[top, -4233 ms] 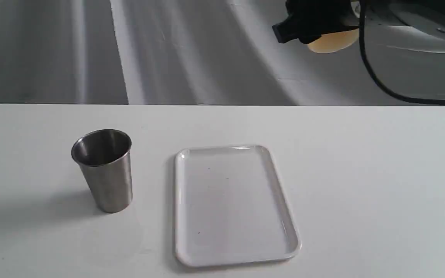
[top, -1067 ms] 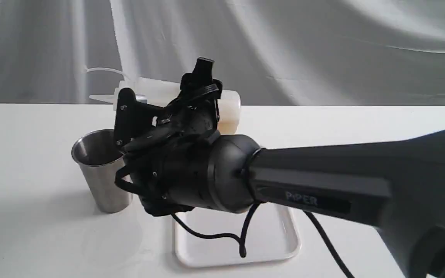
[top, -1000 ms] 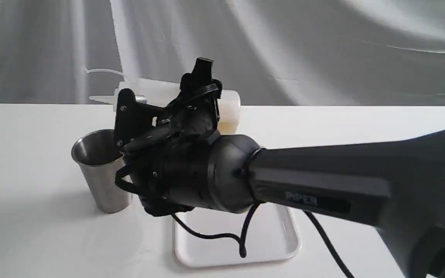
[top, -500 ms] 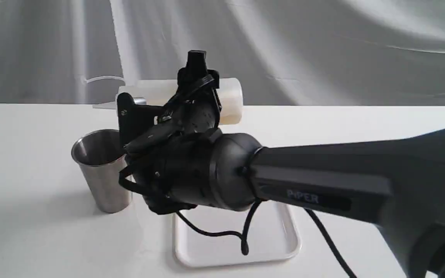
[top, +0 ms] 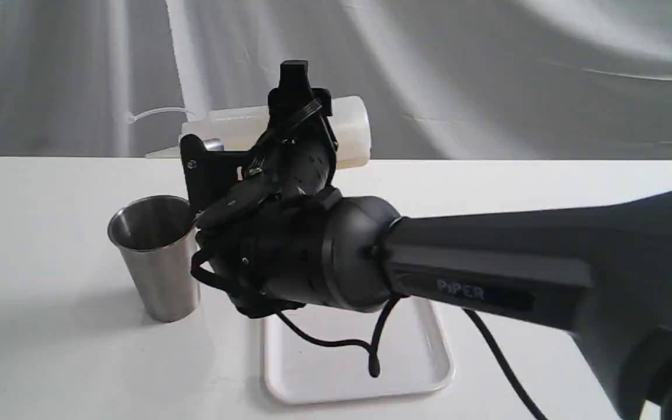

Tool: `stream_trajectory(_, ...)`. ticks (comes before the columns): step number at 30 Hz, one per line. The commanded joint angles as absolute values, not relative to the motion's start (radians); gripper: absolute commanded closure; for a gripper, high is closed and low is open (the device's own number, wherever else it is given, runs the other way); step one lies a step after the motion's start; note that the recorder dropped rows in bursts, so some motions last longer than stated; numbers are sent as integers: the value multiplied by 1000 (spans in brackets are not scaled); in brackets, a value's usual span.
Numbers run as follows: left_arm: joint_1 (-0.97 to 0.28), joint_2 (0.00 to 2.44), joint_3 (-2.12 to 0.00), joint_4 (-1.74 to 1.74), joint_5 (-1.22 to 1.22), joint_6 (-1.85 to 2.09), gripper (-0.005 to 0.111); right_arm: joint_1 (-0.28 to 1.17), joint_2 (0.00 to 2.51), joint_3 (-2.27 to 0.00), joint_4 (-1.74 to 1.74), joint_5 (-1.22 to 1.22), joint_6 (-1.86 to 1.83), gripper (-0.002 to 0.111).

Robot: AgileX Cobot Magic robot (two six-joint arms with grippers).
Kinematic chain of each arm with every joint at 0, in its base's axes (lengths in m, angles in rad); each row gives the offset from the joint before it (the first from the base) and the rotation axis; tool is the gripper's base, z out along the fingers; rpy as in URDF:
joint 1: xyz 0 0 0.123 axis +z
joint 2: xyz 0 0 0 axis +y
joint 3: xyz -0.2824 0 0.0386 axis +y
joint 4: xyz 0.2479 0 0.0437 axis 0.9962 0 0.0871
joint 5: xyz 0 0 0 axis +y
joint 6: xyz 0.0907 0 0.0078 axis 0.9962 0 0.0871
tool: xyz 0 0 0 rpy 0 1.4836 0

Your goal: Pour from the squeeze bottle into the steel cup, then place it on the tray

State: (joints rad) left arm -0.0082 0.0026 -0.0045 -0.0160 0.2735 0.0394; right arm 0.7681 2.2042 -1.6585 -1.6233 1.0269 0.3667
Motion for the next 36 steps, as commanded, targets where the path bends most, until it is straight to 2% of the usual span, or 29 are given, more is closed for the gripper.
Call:
stream_trajectory(1,-14,0,0,-17,266,36,107,764,2194,-1660,-1665,1033,371,108)
stream_trajectory(36,-14,0,0,-17,266,34,107,744,2196,-1660,-1744,1037,252,108)
